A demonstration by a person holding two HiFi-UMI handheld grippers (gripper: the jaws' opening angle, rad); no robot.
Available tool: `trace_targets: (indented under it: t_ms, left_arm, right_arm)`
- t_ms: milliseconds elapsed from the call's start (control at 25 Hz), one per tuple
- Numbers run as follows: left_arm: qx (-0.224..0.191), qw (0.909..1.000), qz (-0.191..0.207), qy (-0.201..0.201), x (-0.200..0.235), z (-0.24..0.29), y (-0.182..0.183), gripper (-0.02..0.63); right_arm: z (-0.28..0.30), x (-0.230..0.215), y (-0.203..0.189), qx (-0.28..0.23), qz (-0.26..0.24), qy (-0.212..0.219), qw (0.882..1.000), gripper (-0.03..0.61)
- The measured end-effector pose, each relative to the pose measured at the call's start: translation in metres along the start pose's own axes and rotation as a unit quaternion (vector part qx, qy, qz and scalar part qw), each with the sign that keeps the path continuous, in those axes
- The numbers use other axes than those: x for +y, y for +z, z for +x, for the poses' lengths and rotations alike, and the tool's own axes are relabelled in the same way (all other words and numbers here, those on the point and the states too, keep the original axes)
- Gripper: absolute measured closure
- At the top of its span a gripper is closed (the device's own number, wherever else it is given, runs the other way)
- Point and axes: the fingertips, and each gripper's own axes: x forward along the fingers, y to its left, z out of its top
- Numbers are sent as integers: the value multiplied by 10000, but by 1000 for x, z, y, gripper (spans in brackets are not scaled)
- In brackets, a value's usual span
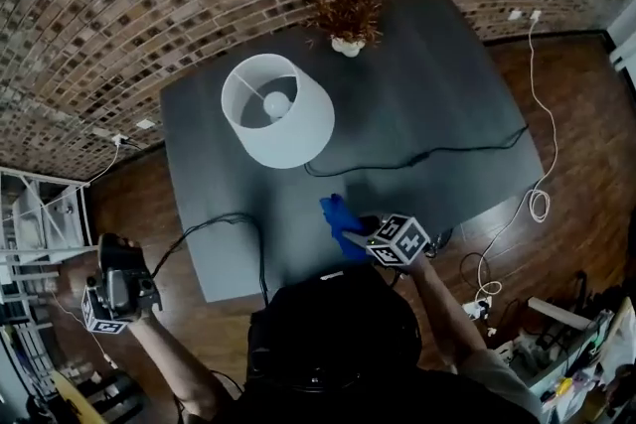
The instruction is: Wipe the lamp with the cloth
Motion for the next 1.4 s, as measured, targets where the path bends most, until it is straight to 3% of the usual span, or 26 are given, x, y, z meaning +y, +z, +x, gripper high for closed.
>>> trace_targets:
  t_ms: [80, 160, 240, 360, 560, 720, 840, 880, 1000, 1080, 1120, 1160, 1240, 1280, 1320, 1400]
  left_arm:
    - [-41, 9961, 625, 629, -4, -24, 54, 421]
    - [-160, 9899, 870, 1107, -4, -44, 87, 431]
    - [-122, 9882, 777, 1317, 3, -57, 79, 431]
    - [310, 9902, 282, 1332, 21, -63, 15, 431]
    - [966, 9902, -597, 815, 45, -47, -80, 431]
    - [937, 9858, -1353, 324, 49, -29, -126, 437]
    - [879, 9830, -1609, 5, 47, -16, -136, 437]
    - [883, 9821, -1660, -72, 46, -16, -137, 437]
    - [895, 9809, -1728, -69, 51, -21, -138, 437]
    - [826, 9795, -1837, 47, 56, -24, -139, 440]
    - [795, 9789, -1881, 96, 57, -25, -140, 440]
    - [773, 9786, -1901, 130, 58, -27, -140, 439]
    - [723, 9790, -1902, 166, 61, -29, -137, 440]
    - [680, 9791, -1906, 175, 62, -30, -135, 440]
    - [630, 9792, -1921, 182, 62, -31, -134, 440]
    - [558, 9789, -1959, 188, 62, -31, -133, 440]
  right_arm:
    - [29, 4, -27, 903, -658, -74, 9937, 489]
    - [50, 4, -54, 1584, -1196, -122, 9800, 489]
    - [66, 6, -66, 1860, -1500, -74, 9710, 489]
    - [82, 12, -57, 1803, -1598, -33, 9705, 489]
    - [82, -15, -55, 1504, -883, -563, 9831, 460]
    - [79, -21, -61, 1354, -608, -814, 9856, 445]
    - [53, -37, -42, 500, 394, -947, 9935, 364]
    - [40, -43, -35, 192, 707, -1019, 9921, 318]
    - [-4, -64, -19, -647, 1349, -1330, 9798, 265]
    - [-44, -74, -7, -1391, 1735, -1550, 9626, 270]
    - [-67, -75, 4, -1919, 1940, -1611, 9485, 273]
    - [-92, -71, 20, -2580, 2133, -1606, 9285, 280]
    - [-140, -54, 56, -3979, 2419, -1429, 8733, 332]
    - [-159, -43, 72, -4533, 2471, -1298, 8465, 353]
    - [-173, -31, 85, -4926, 2436, -1187, 8270, 353]
    - [-188, -9, 109, -5293, 2153, -1128, 8128, 353]
